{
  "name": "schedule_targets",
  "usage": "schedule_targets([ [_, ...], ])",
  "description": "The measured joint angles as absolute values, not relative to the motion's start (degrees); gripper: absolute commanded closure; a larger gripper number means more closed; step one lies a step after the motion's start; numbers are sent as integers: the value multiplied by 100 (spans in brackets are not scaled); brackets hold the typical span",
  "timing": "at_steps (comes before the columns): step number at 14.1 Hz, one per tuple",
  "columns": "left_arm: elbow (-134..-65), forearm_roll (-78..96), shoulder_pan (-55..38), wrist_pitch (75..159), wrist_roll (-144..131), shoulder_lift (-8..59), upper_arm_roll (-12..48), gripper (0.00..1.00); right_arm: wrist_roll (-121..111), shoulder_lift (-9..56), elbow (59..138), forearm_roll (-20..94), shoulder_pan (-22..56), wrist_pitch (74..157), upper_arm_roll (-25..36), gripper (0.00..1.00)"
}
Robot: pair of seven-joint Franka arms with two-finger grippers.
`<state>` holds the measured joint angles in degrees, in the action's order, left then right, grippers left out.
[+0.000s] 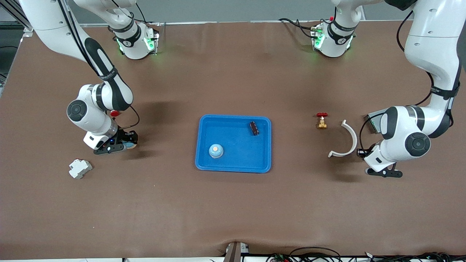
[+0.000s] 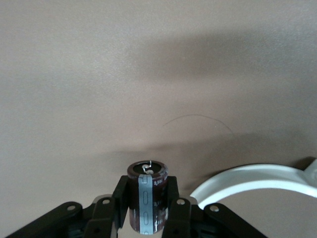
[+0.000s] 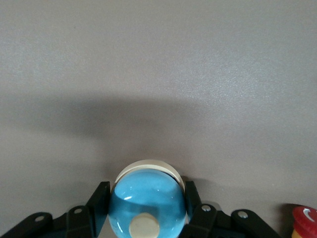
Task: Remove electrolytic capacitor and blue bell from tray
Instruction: 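Lower the bell beside the red buttons and open the right gripper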
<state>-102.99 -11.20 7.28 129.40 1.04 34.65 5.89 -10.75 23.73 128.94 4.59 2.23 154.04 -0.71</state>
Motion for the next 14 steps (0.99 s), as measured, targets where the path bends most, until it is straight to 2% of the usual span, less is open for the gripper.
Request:
schedule_targets([
  [6, -10339, -1120, 817, 13039, 104, 3574, 567, 100, -1076, 2446, 12659, 708, 223, 15128, -101, 0],
  [10, -10346, -1120, 820, 13039, 104, 3574, 568, 99, -800, 2309, 11689, 752, 307, 13539, -153, 0],
  [11, -10349, -1120, 820, 13039, 104, 3574, 569, 90, -593, 2259, 11386, 753, 380, 13123, -168, 0],
  [13, -10353, -1120, 820, 13039, 104, 3574, 568, 45, -44, 2203, 10883, 753, 616, 12585, -180, 0],
  [14, -10353, -1121, 821, 13039, 104, 3574, 568, 17, 304, 2197, 10734, 753, 789, 12484, -186, 0],
])
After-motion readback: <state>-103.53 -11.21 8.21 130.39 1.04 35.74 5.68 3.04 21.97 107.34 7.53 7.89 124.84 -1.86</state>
